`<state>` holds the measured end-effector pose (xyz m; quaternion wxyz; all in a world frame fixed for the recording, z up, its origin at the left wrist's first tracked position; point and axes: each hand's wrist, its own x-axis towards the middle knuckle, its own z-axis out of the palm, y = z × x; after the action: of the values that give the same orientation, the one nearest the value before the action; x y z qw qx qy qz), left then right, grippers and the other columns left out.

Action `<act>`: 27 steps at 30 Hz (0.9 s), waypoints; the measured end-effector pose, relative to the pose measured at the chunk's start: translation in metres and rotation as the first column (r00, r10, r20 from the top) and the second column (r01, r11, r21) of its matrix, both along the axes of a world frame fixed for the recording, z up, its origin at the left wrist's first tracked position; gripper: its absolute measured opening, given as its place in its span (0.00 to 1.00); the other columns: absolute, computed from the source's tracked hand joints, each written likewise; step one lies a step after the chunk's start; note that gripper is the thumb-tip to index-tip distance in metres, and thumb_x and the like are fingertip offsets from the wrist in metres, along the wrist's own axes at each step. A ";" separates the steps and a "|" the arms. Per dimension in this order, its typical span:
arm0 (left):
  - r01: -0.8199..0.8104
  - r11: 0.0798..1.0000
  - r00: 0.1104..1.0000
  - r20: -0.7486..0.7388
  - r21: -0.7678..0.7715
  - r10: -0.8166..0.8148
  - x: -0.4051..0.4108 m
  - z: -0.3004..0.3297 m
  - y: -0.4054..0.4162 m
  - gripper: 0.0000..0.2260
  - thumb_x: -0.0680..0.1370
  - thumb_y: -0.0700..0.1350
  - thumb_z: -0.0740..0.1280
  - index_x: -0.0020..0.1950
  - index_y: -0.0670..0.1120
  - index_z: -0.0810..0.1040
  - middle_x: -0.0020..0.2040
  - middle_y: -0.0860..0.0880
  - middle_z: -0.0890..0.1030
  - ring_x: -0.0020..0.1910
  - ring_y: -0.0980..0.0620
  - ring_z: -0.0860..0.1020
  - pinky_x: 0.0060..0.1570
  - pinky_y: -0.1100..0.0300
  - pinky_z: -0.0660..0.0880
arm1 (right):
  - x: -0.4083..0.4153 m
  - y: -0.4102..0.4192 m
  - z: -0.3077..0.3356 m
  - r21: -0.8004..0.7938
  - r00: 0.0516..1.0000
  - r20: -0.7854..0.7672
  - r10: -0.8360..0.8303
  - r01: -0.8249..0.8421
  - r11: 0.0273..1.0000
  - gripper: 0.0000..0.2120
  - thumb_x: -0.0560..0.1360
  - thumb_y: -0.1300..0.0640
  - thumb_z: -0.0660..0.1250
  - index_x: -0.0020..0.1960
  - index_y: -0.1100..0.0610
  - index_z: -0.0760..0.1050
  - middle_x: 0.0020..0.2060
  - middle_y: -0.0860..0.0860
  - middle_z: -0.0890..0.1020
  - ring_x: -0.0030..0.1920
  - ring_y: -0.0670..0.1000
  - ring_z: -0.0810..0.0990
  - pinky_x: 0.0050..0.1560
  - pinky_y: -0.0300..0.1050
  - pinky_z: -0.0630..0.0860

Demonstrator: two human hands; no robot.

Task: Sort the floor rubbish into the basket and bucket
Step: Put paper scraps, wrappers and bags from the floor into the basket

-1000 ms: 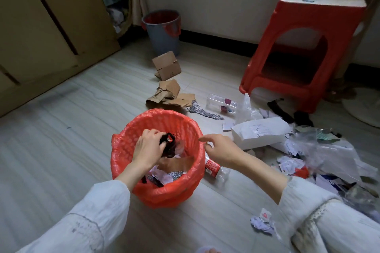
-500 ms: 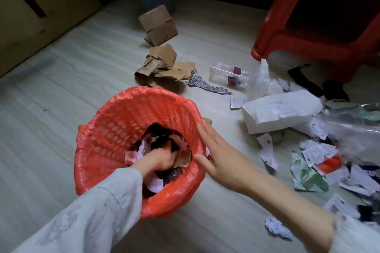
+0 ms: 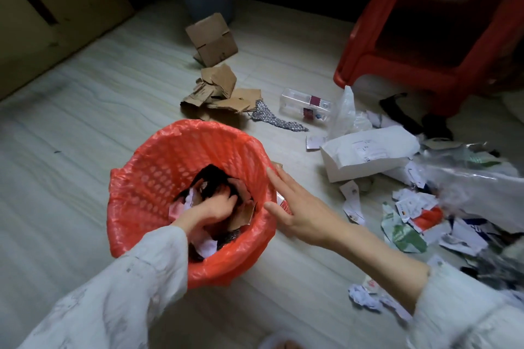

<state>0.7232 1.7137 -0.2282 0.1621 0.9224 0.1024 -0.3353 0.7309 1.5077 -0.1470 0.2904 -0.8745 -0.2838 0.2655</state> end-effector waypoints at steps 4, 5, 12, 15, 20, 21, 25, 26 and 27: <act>-0.153 0.981 0.986 0.043 -0.122 0.159 -0.004 0.053 -0.013 0.19 0.83 0.42 0.49 0.70 0.34 0.63 0.73 0.36 0.59 0.74 0.42 0.56 0.70 0.57 0.53 | -0.010 -0.023 0.027 -0.037 0.999 -0.012 -0.040 0.039 0.999 0.30 0.80 0.47 0.55 0.76 0.44 0.41 0.76 0.43 0.45 0.76 0.44 0.50 0.72 0.43 0.55; -0.190 0.970 0.977 0.068 -0.155 0.202 -0.006 0.067 -0.018 0.18 0.83 0.41 0.49 0.68 0.33 0.66 0.71 0.34 0.63 0.72 0.41 0.60 0.67 0.58 0.56 | -0.011 -0.030 0.033 -0.056 0.999 -0.010 -0.048 0.048 0.997 0.31 0.80 0.46 0.55 0.76 0.44 0.41 0.76 0.44 0.45 0.76 0.45 0.50 0.72 0.44 0.55; -0.076 0.980 0.909 0.391 -0.185 0.144 -0.037 0.143 -0.050 0.14 0.81 0.42 0.54 0.57 0.43 0.78 0.60 0.45 0.79 0.60 0.43 0.75 0.49 0.58 0.68 | -0.031 -0.076 0.089 -0.127 0.989 0.081 -0.120 0.130 0.983 0.31 0.79 0.47 0.57 0.77 0.47 0.44 0.77 0.48 0.51 0.75 0.49 0.56 0.74 0.44 0.55; -0.014 0.973 0.850 0.510 -0.229 0.133 -0.046 0.170 -0.074 0.15 0.80 0.41 0.55 0.63 0.44 0.76 0.61 0.46 0.78 0.57 0.48 0.77 0.50 0.61 0.70 | -0.044 -0.091 0.103 -0.220 0.990 0.130 -0.045 0.073 0.973 0.32 0.79 0.47 0.57 0.76 0.47 0.43 0.77 0.49 0.52 0.74 0.51 0.60 0.73 0.46 0.59; 0.166 0.937 0.785 0.617 -0.306 0.063 -0.046 0.190 -0.139 0.14 0.79 0.38 0.57 0.62 0.43 0.77 0.61 0.46 0.79 0.59 0.50 0.76 0.57 0.64 0.67 | -0.067 -0.149 0.122 -0.321 0.987 0.146 -0.071 0.116 0.940 0.31 0.80 0.48 0.56 0.77 0.49 0.45 0.76 0.48 0.55 0.73 0.52 0.62 0.72 0.46 0.60; 0.209 0.928 0.791 0.611 -0.308 0.025 -0.043 0.187 -0.153 0.14 0.79 0.38 0.58 0.61 0.43 0.77 0.61 0.46 0.79 0.59 0.50 0.76 0.57 0.65 0.67 | -0.069 -0.164 0.120 -0.331 0.987 0.126 -0.103 0.140 0.933 0.30 0.80 0.48 0.56 0.77 0.49 0.46 0.76 0.49 0.57 0.73 0.52 0.62 0.71 0.47 0.61; 0.349 0.891 0.817 0.560 -0.289 -0.138 -0.035 0.168 -0.210 0.13 0.79 0.40 0.59 0.62 0.44 0.76 0.61 0.48 0.79 0.57 0.51 0.77 0.51 0.68 0.67 | -0.070 -0.220 0.103 -0.339 0.957 0.061 -0.285 0.289 0.895 0.29 0.79 0.46 0.56 0.76 0.49 0.49 0.72 0.51 0.65 0.69 0.52 0.68 0.68 0.49 0.66; 0.386 0.880 0.818 0.544 -0.277 -0.187 -0.034 0.161 -0.223 0.14 0.79 0.40 0.59 0.62 0.44 0.76 0.61 0.48 0.78 0.58 0.51 0.77 0.51 0.68 0.67 | -0.072 -0.233 0.097 -0.335 0.946 0.061 -0.319 0.320 0.886 0.28 0.79 0.46 0.56 0.76 0.49 0.50 0.72 0.50 0.66 0.69 0.52 0.69 0.68 0.50 0.66; 0.421 0.866 0.821 0.520 -0.270 -0.237 -0.033 0.150 -0.237 0.14 0.79 0.39 0.58 0.63 0.44 0.76 0.62 0.47 0.78 0.58 0.51 0.76 0.51 0.68 0.67 | -0.075 -0.245 0.089 -0.329 0.932 0.057 -0.357 0.355 0.875 0.28 0.79 0.47 0.57 0.76 0.49 0.52 0.72 0.50 0.67 0.69 0.52 0.69 0.68 0.50 0.66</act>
<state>0.6900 1.4768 -0.0782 0.2925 0.9309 -0.1695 -0.1380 0.6557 1.2623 -0.0579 0.1826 -0.9473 -0.0684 0.2541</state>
